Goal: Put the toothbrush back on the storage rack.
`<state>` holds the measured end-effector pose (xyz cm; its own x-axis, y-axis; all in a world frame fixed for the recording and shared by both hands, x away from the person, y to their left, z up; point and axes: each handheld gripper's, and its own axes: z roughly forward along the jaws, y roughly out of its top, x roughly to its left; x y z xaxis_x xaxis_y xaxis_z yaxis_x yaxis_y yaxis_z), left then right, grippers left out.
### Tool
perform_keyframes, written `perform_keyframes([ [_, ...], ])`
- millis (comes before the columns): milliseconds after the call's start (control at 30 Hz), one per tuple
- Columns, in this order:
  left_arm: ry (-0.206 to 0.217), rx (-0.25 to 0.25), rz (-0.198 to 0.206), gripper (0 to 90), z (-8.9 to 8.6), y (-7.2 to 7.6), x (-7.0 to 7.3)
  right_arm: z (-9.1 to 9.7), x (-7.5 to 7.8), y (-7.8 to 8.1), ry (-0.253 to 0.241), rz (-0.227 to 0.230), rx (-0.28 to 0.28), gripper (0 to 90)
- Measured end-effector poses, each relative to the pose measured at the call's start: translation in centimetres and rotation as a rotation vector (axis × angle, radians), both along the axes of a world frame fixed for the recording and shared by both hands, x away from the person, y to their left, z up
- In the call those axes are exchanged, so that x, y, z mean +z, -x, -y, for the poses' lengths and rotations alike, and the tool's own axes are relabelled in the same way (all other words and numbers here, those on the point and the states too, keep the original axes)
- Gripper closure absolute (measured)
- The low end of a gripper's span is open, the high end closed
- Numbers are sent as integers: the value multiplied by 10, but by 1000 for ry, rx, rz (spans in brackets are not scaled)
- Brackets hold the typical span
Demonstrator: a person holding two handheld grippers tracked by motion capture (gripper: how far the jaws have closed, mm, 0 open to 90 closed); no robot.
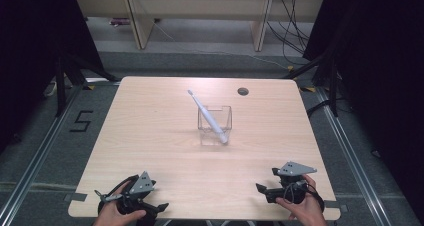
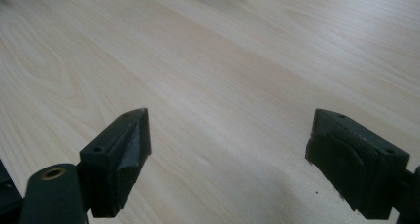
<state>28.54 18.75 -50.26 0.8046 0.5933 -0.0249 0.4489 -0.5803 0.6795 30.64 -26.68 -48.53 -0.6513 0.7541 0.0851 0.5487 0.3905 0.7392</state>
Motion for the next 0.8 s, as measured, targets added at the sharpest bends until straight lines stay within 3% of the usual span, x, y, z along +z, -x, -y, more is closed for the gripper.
perform_keyframes([
  [33,-1,-2,-2,148,0,-1,0,-1,-1,2,-24,-10,-7,171],
  [167,5,1,-3,148,-1,0,-1,0,-1,4,-6,8,-2,172],
  [200,16,9,-4,148,0,0,-1,1,-1,5,-3,-12,1,173],
  [233,21,3,-3,148,0,0,-1,2,-2,5,3,6,6,174],
  [333,-4,-1,3,148,-1,-1,-1,1,-3,8,-10,-12,2,179],
  [367,2,2,-1,148,-1,-1,-1,2,-3,7,5,-2,26,181],
  [433,-2,7,3,148,-1,-1,0,1,-3,12,6,-28,-13,181],
  [567,-2,2,6,148,-1,-1,0,3,-3,11,38,5,9,185],
  [600,-2,5,4,148,-1,-1,0,2,-4,12,19,-17,6,185],
  [800,3,5,9,148,-2,-1,0,2,-4,14,51,-11,18,192],
])
